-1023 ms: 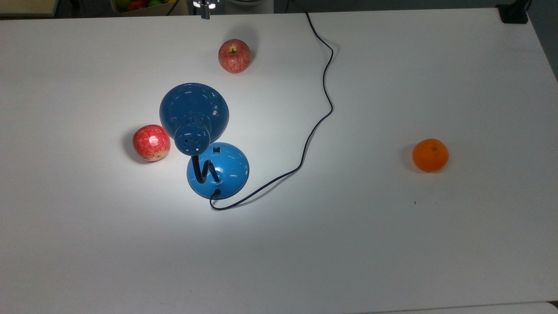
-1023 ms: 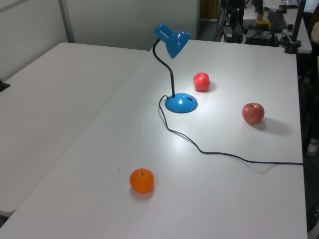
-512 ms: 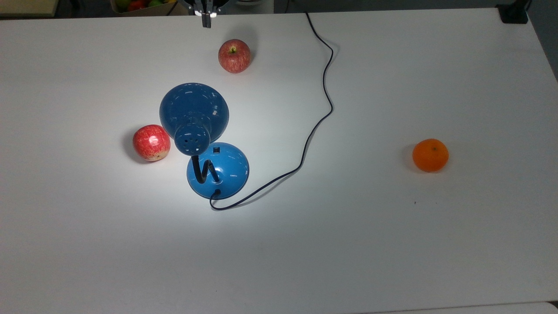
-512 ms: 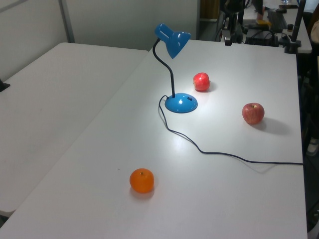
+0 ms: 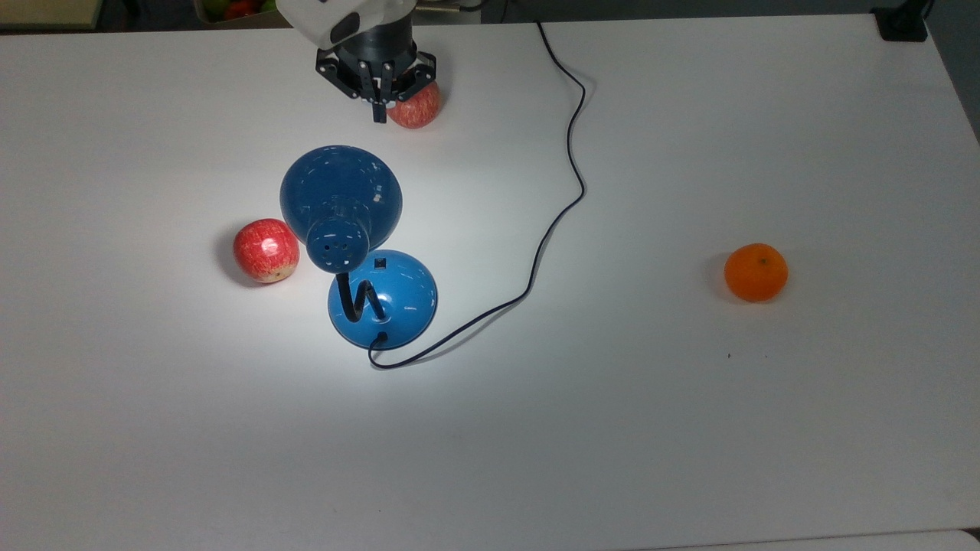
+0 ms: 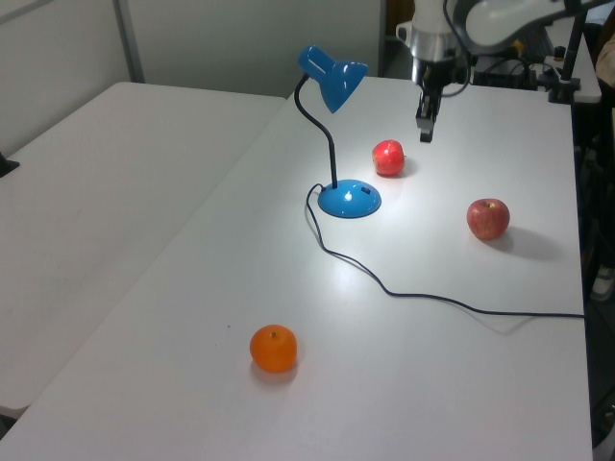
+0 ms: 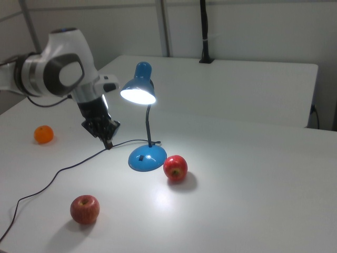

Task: Turn off lamp
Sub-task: 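Move the gripper down toward the switch on the blue lamp base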

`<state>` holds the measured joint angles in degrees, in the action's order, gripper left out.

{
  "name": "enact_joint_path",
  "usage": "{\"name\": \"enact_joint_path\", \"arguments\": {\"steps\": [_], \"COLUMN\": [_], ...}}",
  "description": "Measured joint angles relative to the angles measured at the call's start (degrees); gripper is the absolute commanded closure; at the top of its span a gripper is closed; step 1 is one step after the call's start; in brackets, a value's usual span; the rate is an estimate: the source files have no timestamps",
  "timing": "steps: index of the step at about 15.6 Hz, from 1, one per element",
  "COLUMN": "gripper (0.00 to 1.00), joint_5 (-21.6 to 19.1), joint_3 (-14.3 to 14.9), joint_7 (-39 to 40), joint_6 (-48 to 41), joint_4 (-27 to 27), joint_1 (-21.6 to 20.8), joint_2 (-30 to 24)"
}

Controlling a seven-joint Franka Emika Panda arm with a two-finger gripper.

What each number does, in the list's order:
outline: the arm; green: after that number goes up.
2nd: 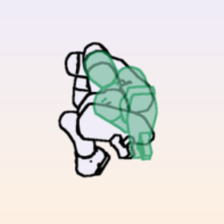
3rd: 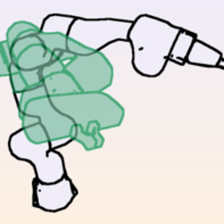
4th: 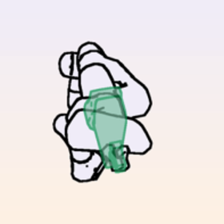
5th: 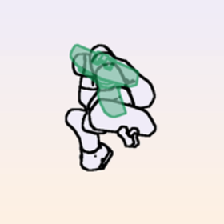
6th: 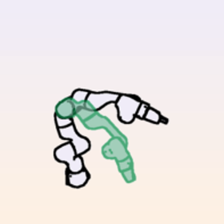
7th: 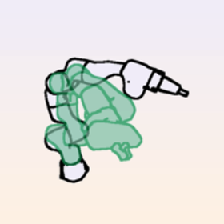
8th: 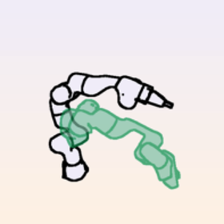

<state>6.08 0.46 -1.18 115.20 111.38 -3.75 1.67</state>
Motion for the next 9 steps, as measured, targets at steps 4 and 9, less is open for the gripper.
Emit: {"name": "enact_joint_path", "arguments": {"steps": [4,9], "gripper": [1.0,1.0], "joint_5": [0.0,0.0], "joint_3": [0.0,0.0], "joint_7": [0.0,-1.0], "joint_6": [13.0,25.3], "joint_4": [7.2,10.3], "joint_1": [0.2,1.4], "joint_2": [2.0,6.8]}}
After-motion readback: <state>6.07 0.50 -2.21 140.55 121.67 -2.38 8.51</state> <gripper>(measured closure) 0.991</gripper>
